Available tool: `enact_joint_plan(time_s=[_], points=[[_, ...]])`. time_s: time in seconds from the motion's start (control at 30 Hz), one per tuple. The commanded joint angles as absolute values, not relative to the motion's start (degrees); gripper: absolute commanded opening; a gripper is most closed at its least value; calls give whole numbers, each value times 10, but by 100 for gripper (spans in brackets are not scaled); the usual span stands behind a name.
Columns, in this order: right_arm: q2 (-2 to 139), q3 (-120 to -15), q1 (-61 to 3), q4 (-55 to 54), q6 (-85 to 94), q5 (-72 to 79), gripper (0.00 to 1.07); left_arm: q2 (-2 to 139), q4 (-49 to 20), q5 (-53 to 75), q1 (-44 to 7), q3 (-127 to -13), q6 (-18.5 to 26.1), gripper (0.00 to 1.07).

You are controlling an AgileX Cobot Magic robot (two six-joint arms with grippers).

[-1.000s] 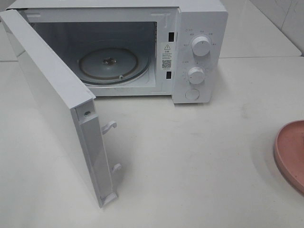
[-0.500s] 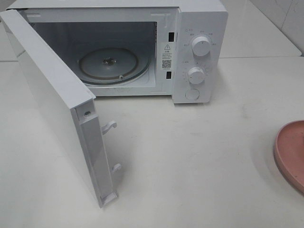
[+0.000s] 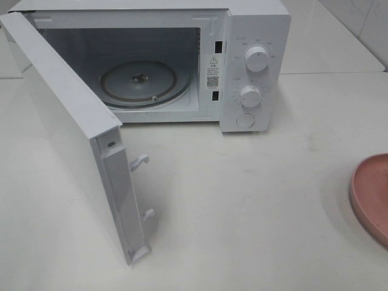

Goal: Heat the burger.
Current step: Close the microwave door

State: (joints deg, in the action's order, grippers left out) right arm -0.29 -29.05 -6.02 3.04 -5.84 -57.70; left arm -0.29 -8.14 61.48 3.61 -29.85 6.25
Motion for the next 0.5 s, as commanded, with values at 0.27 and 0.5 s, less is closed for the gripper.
enact_joint_plan(time_s=[0.27,0.5], points=[[-20,-289,-57,29,-50,-570,76,-11,-82,615,38,-297,58,98],[-20,-289,-57,29,-50,-570,76,-11,-82,615,38,-297,58,98]])
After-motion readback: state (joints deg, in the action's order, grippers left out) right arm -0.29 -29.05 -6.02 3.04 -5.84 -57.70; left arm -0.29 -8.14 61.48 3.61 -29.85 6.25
